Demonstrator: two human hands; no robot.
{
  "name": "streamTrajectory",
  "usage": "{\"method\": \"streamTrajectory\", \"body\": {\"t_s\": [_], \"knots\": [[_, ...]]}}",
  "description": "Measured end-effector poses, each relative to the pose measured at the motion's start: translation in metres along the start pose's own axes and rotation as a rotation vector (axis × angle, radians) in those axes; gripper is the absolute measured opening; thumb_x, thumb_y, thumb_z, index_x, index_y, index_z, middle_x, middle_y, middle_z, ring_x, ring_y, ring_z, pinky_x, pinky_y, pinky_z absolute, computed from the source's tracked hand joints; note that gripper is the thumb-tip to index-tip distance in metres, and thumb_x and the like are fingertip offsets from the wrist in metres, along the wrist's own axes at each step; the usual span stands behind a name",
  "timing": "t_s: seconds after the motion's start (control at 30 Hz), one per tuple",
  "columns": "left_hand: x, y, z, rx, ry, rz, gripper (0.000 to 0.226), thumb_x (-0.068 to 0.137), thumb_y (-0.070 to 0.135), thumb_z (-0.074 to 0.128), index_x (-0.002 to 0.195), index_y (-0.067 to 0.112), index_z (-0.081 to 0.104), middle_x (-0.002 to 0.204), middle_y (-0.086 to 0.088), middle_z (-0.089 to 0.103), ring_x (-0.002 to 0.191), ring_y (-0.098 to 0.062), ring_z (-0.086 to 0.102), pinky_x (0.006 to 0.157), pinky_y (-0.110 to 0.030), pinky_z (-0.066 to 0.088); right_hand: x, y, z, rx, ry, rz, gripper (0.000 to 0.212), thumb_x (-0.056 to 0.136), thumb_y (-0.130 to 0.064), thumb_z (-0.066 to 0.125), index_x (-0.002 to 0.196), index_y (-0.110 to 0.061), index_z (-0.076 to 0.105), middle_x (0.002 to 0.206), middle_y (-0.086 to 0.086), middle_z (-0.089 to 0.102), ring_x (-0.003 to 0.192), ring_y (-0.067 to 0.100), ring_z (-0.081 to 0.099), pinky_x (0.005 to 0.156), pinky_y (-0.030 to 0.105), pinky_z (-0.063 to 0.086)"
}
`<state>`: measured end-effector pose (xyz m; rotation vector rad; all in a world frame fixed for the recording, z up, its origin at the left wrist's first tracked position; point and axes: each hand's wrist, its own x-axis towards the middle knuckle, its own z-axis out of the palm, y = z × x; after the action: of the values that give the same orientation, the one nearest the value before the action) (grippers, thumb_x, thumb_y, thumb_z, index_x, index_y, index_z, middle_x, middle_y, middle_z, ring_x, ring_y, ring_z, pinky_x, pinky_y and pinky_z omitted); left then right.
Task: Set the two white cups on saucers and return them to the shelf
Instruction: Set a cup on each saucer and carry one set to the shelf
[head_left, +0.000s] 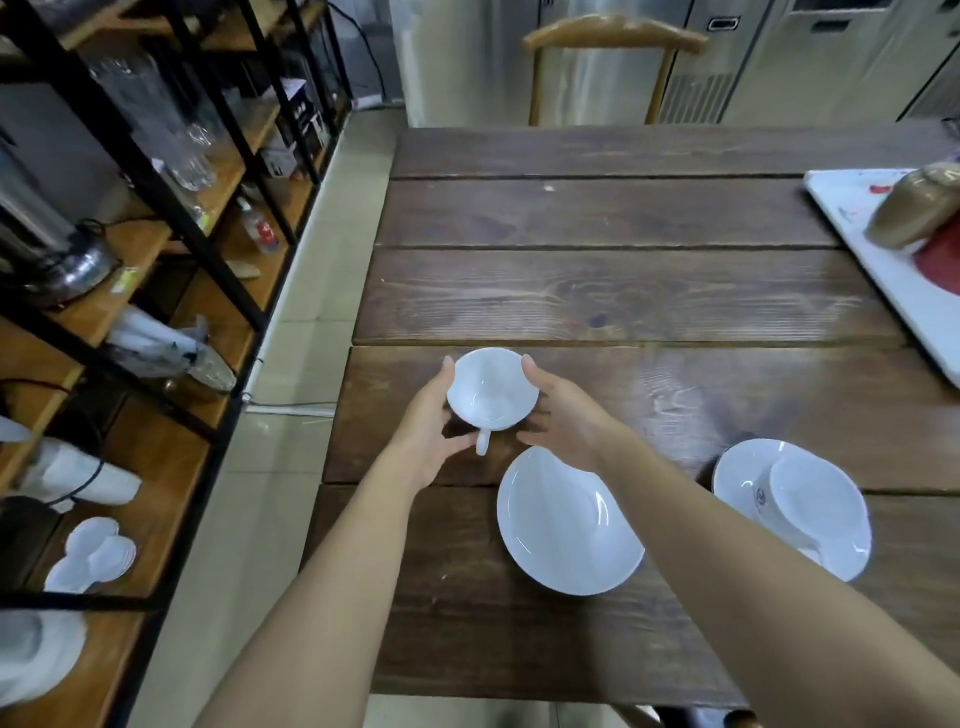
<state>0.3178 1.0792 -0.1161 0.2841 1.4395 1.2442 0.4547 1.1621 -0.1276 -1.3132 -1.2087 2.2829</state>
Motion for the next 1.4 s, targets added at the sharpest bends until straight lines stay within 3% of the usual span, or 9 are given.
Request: {"method": "streamTrajectory", "body": {"t_s": [0.17, 0.3, 0.57, 0.73, 0.9, 1.1, 1.17, 1.3, 1.4], "knots": [[-0.001, 0.006, 0.004, -0.017, 0.141, 0.014, 0.041, 0.09, 0.043, 0.052, 0.12, 0.016, 0.053, 0.124, -0.011, 0.055, 0.107, -0.027, 0.056, 0.071, -0.045, 0.057, -0.008, -0.008, 0.009, -0.014, 0.189, -0.073, 0.042, 0.088, -0.044, 0.054, 0.121, -0.019, 0.052, 0.122, 0.01, 0.055, 0.103, 0.03, 0.059, 0.063, 0.033, 0.056], [-0.009, 0.011, 0.02, 0.086, 0.234, 0.106, 0.035, 0.086, 0.047, 0.055, 0.1, 0.016, 0.059, 0.101, -0.008, 0.063, 0.09, -0.024, 0.062, 0.048, -0.032, 0.057, -0.021, -0.009, 0.005, -0.064, 0.431, -0.245, 0.019, 0.089, -0.038, 0.054, 0.096, -0.021, 0.059, 0.096, 0.002, 0.06, 0.09, 0.024, 0.061, 0.047, 0.027, 0.055], [-0.026, -0.027, 0.042, 0.251, 0.139, 0.15, 0.026, 0.082, 0.048, 0.058, 0.078, 0.022, 0.062, 0.091, 0.0, 0.061, 0.085, -0.019, 0.06, 0.047, -0.03, 0.055, -0.06, 0.024, -0.023, -0.207, 0.539, -0.314, 0.034, 0.089, -0.044, 0.047, 0.1, -0.017, 0.066, 0.1, 0.004, 0.065, 0.094, 0.023, 0.061, 0.049, 0.03, 0.055], [-0.031, -0.05, 0.046, 0.318, 0.146, 0.089, 0.03, 0.084, 0.045, 0.057, 0.084, 0.015, 0.059, 0.092, -0.001, 0.06, 0.085, -0.018, 0.058, 0.045, -0.03, 0.055, -0.074, 0.052, -0.031, -0.197, 0.549, -0.261, 0.03, 0.09, -0.043, 0.048, 0.092, -0.02, 0.067, 0.095, 0.002, 0.067, 0.091, 0.021, 0.062, 0.046, 0.031, 0.055], [-0.038, -0.064, 0.045, 0.382, 0.141, 0.059, 0.026, 0.085, 0.044, 0.057, 0.086, 0.018, 0.057, 0.092, 0.001, 0.059, 0.088, -0.021, 0.057, 0.062, -0.044, 0.061, -0.078, 0.07, -0.034, -0.213, 0.551, -0.258, 0.029, 0.09, -0.041, 0.048, 0.089, -0.02, 0.068, 0.091, 0.001, 0.066, 0.09, 0.021, 0.062, 0.042, 0.03, 0.054], [-0.036, -0.071, 0.045, 0.419, 0.156, 0.063, 0.02, 0.086, 0.045, 0.056, 0.08, 0.026, 0.054, 0.091, 0.004, 0.058, 0.087, -0.018, 0.056, 0.053, -0.03, 0.055, -0.076, 0.076, -0.04, -0.262, 0.545, -0.248, 0.034, 0.089, -0.043, 0.048, 0.093, -0.016, 0.068, 0.095, 0.006, 0.066, 0.091, 0.024, 0.063, 0.05, 0.039, 0.058], [-0.034, -0.072, 0.043, 0.476, 0.178, 0.084, 0.025, 0.084, 0.048, 0.055, 0.079, 0.024, 0.055, 0.092, 0.001, 0.06, 0.086, -0.015, 0.056, 0.062, -0.033, 0.054, -0.077, 0.076, -0.041, -0.317, 0.554, -0.254, 0.033, 0.089, -0.045, 0.048, 0.086, -0.018, 0.067, 0.086, 0.002, 0.066, 0.084, 0.02, 0.062, 0.055, 0.038, 0.058], [-0.032, -0.077, 0.033, 0.648, 0.28, 0.135, 0.043, 0.078, 0.051, 0.059, 0.106, 0.018, 0.053, 0.112, 0.003, 0.048, 0.107, -0.019, 0.049, 0.091, -0.042, 0.046, -0.081, 0.08, -0.05, -0.534, 0.715, -0.375, 0.044, 0.09, -0.037, 0.048, 0.053, -0.014, 0.046, 0.055, -0.003, 0.043, 0.061, 0.019, 0.041, 0.052, 0.031, 0.031], [-0.036, -0.082, 0.026, 0.584, 0.246, 0.059, 0.05, 0.076, 0.047, 0.066, 0.114, 0.02, 0.048, 0.118, 0.003, 0.04, 0.108, -0.019, 0.045, 0.087, -0.038, 0.045, -0.083, 0.085, -0.056, -0.442, 0.737, -0.412, 0.046, 0.09, -0.029, 0.051, 0.045, -0.03, 0.04, 0.059, -0.005, 0.037, 0.07, 0.018, 0.035, 0.054, 0.027, 0.025]]}}
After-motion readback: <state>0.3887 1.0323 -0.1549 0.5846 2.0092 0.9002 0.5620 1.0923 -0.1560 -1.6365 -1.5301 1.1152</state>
